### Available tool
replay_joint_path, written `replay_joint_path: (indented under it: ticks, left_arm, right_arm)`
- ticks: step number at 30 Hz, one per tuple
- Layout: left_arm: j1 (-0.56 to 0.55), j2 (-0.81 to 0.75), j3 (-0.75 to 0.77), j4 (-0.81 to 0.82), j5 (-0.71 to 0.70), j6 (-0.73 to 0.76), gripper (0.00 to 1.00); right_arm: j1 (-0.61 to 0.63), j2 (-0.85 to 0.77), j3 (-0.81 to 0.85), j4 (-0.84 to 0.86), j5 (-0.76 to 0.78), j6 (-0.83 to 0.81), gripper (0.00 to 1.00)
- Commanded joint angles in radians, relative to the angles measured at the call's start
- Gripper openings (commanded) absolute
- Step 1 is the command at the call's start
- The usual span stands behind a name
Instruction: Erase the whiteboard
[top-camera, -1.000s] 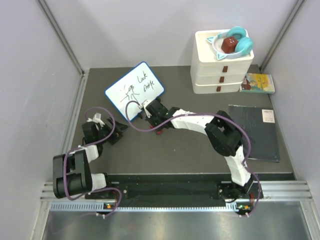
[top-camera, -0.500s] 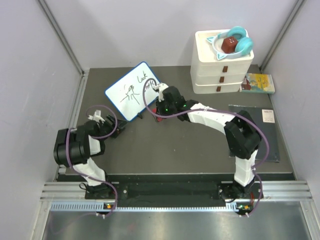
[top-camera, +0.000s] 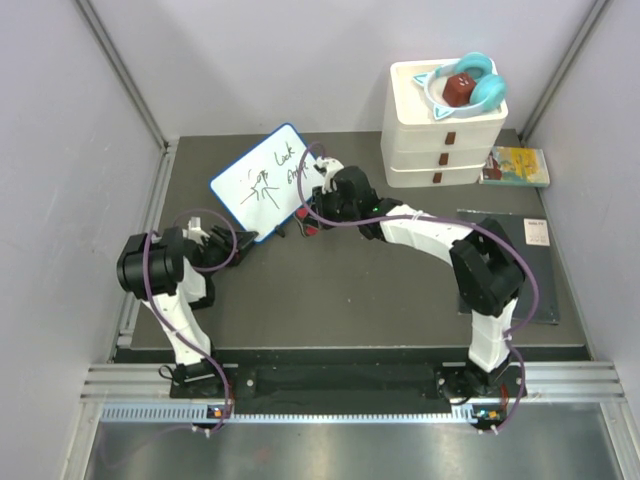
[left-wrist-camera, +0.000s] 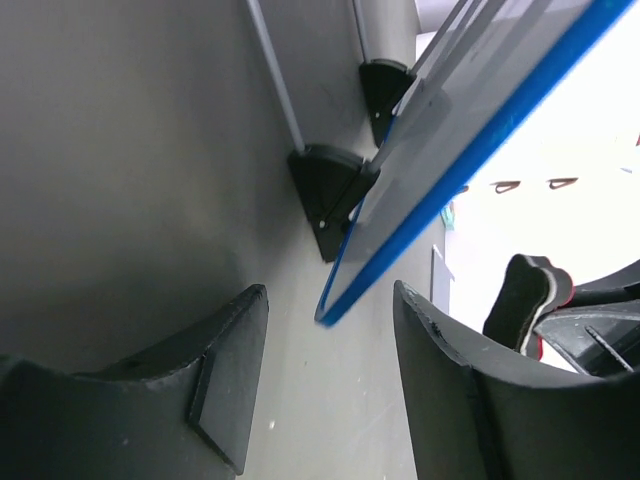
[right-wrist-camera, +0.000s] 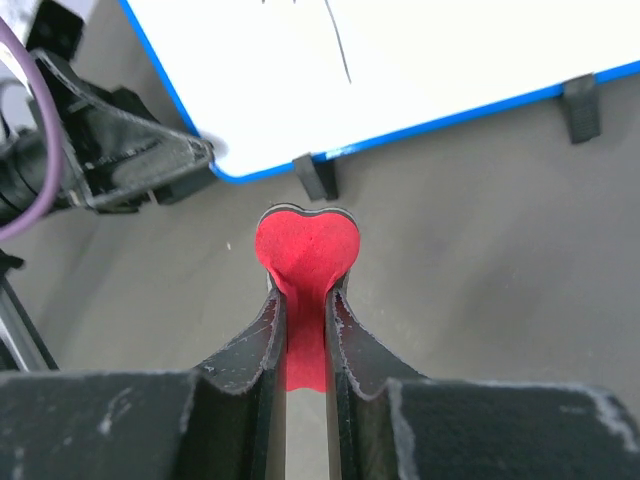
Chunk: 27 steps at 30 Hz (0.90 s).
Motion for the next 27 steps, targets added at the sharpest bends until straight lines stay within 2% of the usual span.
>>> replay_joint_path:
  ticks: [1, 7, 10, 12, 16, 20, 25, 27]
  left_arm:
    - [-0.019, 0.051, 0.041, 0.156, -0.037, -0.012, 0.58]
    - [-0.033, 0.088, 0.098, 0.165, -0.013, -0.001, 0.54]
    - [-0.038, 0.091, 0.118, 0.165, -0.007, 0.014, 0.48]
    - [-0.038, 0.087, 0.132, 0.118, -0.011, 0.039, 0.44]
    - [-0.039, 0.041, 0.162, -0.016, -0.022, 0.125, 0.43]
    - [-0.044, 0.033, 0.155, -0.004, -0.018, 0.136, 0.38]
    - [-0.045, 0.022, 0.129, 0.010, -0.027, 0.139, 0.27]
    - [-0.047, 0.012, 0.121, 0.009, -0.027, 0.145, 0.26]
  right_arm:
    - [-0.020, -0.009, -0.002, 0.103, -0.029, 0.050, 0.00]
    - [-0.039, 0.025, -0.003, 0.145, -0.037, 0.095, 0.00]
    - [-0.056, 0.066, 0.010, 0.176, -0.040, 0.150, 0.00]
    - [-0.062, 0.092, 0.043, 0.161, -0.035, 0.165, 0.00]
    - [-0.062, 0.137, 0.096, 0.147, 0.044, 0.187, 0.00]
    - [-0.062, 0.140, 0.096, 0.211, 0.075, 0.213, 0.00]
    - [-0.060, 0.161, 0.148, 0.225, 0.097, 0.239, 0.00]
    - [-0.056, 0.175, 0.171, 0.224, 0.094, 0.241, 0.00]
